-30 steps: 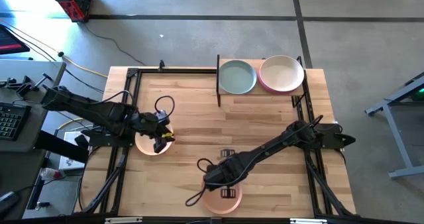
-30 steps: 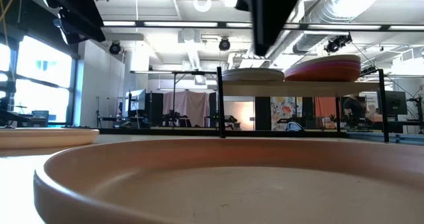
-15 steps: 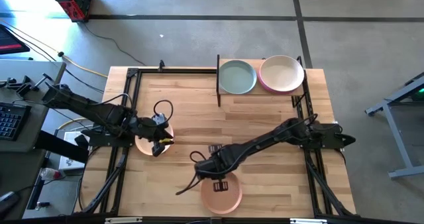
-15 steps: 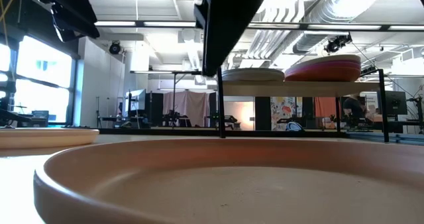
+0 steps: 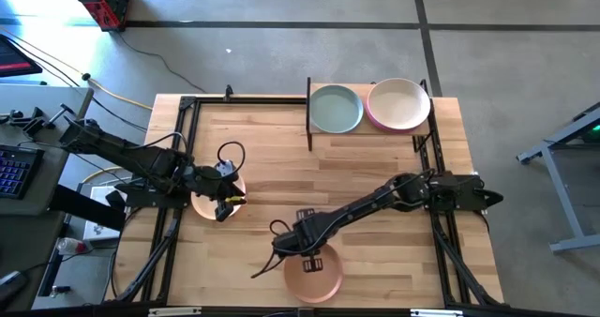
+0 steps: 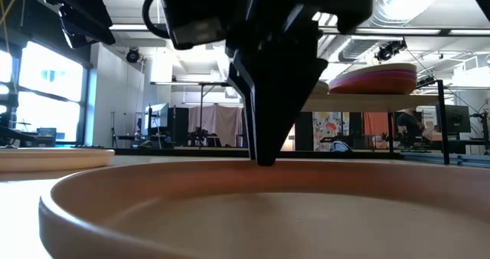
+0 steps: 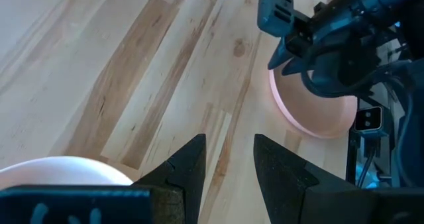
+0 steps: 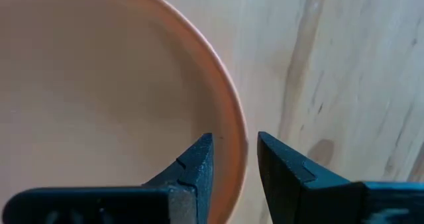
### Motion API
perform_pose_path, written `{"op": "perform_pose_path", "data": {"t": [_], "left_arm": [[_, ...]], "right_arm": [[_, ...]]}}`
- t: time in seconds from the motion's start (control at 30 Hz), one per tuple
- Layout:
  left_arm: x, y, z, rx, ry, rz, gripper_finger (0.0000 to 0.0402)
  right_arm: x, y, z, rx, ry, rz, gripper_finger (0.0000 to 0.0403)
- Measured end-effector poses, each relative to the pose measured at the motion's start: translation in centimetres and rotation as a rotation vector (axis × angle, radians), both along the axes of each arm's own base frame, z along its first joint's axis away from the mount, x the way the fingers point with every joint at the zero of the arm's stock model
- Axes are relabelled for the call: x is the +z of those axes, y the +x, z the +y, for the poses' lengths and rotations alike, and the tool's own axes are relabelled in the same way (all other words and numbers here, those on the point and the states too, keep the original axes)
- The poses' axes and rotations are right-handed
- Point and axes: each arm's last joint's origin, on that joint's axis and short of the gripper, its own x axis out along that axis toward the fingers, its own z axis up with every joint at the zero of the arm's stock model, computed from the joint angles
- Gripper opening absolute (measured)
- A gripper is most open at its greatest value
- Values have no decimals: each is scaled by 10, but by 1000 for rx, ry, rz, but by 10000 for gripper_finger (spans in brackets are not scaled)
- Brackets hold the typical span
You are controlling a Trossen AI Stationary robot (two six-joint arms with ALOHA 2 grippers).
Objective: Place and stack plates onto a shelf
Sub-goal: Stack the brown plate on top of the light blue plate on the shelf
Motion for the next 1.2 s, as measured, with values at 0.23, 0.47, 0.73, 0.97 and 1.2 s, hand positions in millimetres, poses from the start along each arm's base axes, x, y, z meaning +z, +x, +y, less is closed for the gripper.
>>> {"op": "perform_pose_path", "data": {"t": [0.23, 0.47, 0.73, 0.97, 1.2], "left_arm": [[0, 0, 0, 1, 0, 0, 115], [0, 0, 0, 14, -13, 1, 115], [0, 0, 0, 18, -18, 1, 115], [0, 0, 0, 18, -18, 1, 115], [0, 0, 0, 19, -17, 2, 115]], "right_arm": [[-1, 3, -7, -31, -2, 3, 94], [-1, 6, -10, -31, 20, -12, 94], [-15, 5, -4, -12, 28, 32, 94], [-15, 4, -6, -32, 22, 52, 60], [-16, -1, -13, -72, 0, 115, 13]]}}
